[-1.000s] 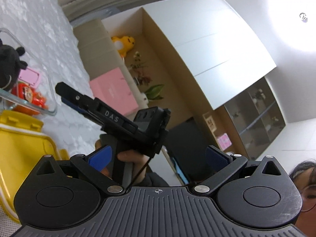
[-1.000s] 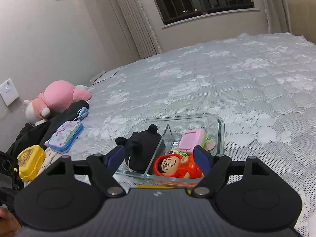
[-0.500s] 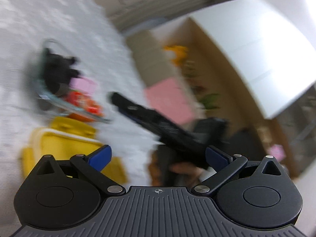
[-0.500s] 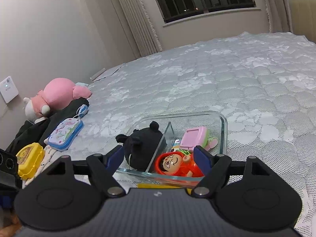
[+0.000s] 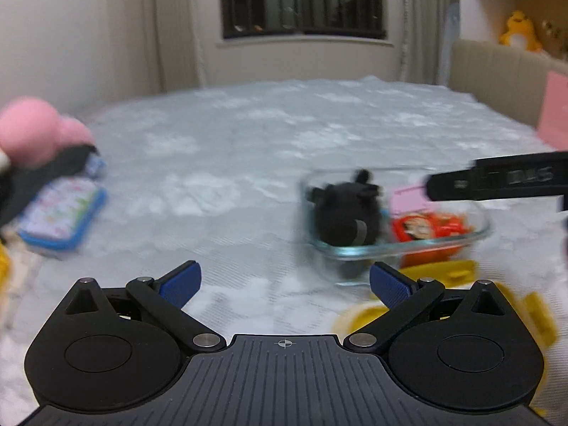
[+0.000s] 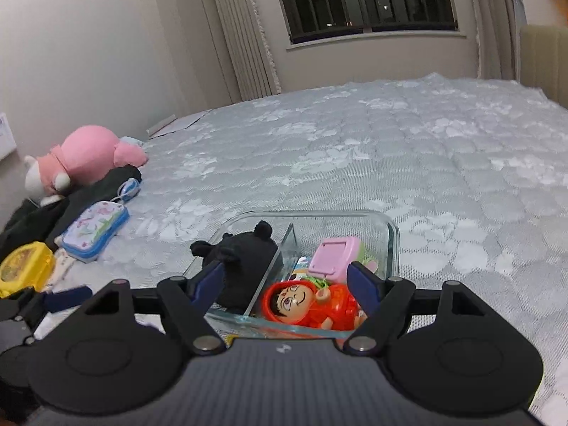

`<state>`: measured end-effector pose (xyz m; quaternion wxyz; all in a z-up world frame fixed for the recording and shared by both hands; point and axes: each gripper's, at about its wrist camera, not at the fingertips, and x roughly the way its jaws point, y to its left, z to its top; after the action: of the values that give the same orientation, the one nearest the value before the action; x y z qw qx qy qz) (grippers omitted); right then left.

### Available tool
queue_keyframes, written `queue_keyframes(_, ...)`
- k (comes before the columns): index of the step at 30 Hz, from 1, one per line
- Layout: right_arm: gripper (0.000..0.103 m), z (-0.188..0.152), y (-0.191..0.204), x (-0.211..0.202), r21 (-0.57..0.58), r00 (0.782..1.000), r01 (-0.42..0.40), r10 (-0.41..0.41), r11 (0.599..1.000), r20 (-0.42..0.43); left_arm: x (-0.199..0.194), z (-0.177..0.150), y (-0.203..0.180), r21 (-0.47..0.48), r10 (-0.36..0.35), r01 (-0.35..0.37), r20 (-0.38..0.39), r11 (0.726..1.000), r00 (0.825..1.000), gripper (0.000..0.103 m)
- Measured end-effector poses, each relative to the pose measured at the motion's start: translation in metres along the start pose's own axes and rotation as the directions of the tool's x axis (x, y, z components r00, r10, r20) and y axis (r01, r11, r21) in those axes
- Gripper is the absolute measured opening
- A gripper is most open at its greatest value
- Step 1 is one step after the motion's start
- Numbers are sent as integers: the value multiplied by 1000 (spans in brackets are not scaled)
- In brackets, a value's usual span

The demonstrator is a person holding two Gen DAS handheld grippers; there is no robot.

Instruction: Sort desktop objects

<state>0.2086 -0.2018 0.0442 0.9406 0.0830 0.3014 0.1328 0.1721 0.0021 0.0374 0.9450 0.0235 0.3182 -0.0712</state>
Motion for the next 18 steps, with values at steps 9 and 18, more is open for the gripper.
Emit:
queue_keyframes(9, 68, 14, 35, 29, -149, 998, -28, 20, 988, -58, 6, 0, -3, -51, -87, 86, -24, 995, 996, 103)
queue_keyframes(18, 50, 14, 70, 79, -387, 989, -13, -46, 922, -142, 21, 2, 4, -79, -128, 121, -94, 989, 987, 103)
